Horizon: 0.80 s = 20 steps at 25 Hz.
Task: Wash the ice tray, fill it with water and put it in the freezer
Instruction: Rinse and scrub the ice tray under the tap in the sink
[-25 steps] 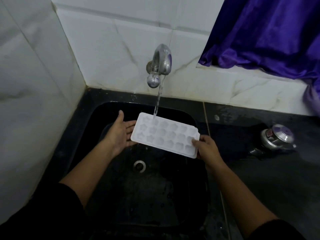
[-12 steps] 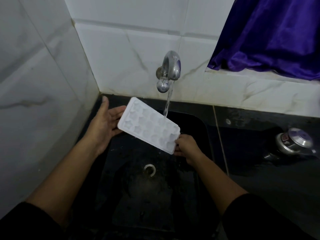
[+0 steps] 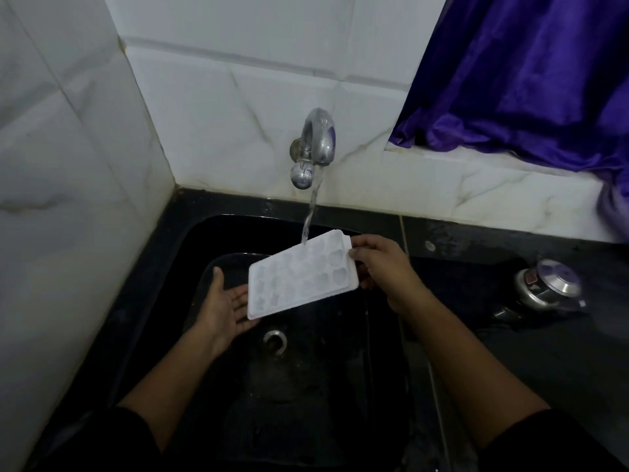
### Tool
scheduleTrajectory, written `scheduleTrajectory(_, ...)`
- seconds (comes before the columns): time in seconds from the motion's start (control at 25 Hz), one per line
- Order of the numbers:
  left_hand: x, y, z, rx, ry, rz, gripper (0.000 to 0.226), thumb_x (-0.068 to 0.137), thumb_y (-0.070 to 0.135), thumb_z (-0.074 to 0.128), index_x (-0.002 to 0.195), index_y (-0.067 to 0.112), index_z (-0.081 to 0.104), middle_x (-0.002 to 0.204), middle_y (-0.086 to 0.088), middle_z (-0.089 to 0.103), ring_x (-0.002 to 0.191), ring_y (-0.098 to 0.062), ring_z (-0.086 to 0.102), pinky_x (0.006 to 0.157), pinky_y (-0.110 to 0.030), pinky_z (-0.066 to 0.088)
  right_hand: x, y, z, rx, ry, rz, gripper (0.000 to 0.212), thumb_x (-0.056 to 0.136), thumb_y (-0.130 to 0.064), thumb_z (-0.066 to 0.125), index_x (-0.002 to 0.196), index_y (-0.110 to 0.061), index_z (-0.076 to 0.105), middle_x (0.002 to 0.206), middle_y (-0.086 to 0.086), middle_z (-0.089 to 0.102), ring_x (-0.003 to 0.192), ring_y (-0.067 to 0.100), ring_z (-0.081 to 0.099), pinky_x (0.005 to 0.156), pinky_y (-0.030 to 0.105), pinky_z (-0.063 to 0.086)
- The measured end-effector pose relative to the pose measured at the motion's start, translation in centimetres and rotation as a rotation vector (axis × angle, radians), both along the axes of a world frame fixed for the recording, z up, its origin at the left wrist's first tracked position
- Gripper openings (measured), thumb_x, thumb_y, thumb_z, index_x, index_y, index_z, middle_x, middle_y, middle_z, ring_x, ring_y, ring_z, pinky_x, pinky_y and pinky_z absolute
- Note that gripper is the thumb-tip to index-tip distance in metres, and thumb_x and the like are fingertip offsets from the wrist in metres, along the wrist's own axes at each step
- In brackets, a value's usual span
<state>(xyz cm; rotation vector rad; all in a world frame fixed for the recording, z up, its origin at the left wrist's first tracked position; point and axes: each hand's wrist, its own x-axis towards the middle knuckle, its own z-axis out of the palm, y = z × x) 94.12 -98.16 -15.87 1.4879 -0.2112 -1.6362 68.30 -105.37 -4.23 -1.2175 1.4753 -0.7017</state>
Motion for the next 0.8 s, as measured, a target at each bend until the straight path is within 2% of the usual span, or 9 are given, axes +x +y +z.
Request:
scheduleTrajectory(0.16,-3.7,-1.4,-0.8,0.041,0.057,-0.135,0.106,0.093,0.088,0.018,0.146,0.005,0.055,0.135,-0.016,0.066,0.122,-0.032,0.063,0.100,-0.049,0.048,-1.3,0.2,2.1,-0.087,-0.011,0.012,0.018,0.096,-0.010,0.062,0.103,-0.017,0.077,0.088,0.007,0.076,0.065,0.013,0.063,0.050,0.025,0.047)
scheduleTrajectory(0.36,-3.9,-2.6,0.6,-0.008,0.028,-0.140,0.097,0.095,0.085,0.018,0.142,0.011,0.060,0.134,-0.011,0.068,0.119,-0.028,0.064,0.090,-0.044,0.050,-2.8,0.7,2.3,-0.105,-0.154,-0.055,0.019,0.093,-0.006,0.061,0.099,-0.014,0.077,0.084,0.004,0.075,0.063,0.013,0.064,0.052,0.025,0.050)
scheduleTrajectory(0.56,1.1,-2.4,4.1,-0.140,-0.118,-0.010,0.084,0.098,0.081,0.021,0.123,0.019,0.070,0.118,-0.004,0.076,0.115,-0.023,0.067,0.083,-0.039,0.049,-2.9,0.7,-2.8,0.067,-0.198,-0.218,0.021,0.092,-0.002,0.054,0.100,-0.010,0.072,0.089,0.013,0.075,0.071,0.024,0.070,0.060,0.036,0.056)
scheduleTrajectory(0.68,3.7,-2.0,6.7,-0.208,-0.218,0.001,0.081,0.100,0.078,0.020,0.122,0.020,0.072,0.110,0.002,0.080,0.108,-0.017,0.070,0.079,-0.036,0.047,-0.9,0.9,-6.0,0.181,-0.200,-0.239,0.025,0.091,0.003,0.050,0.099,-0.009,0.070,0.089,0.014,0.076,0.069,0.025,0.073,0.059,0.035,0.058)
scheduleTrajectory(0.8,5.4,-1.5,8.7,-0.263,-0.322,-0.011,0.080,0.101,0.077,0.023,0.127,0.020,0.073,0.114,0.003,0.080,0.111,-0.017,0.071,0.082,-0.037,0.048,2.1,1.0,-7.7,0.263,-0.207,-0.176,0.031,0.093,0.007,0.046,0.105,-0.006,0.071,0.093,0.015,0.076,0.072,0.025,0.073,0.057,0.033,0.059)
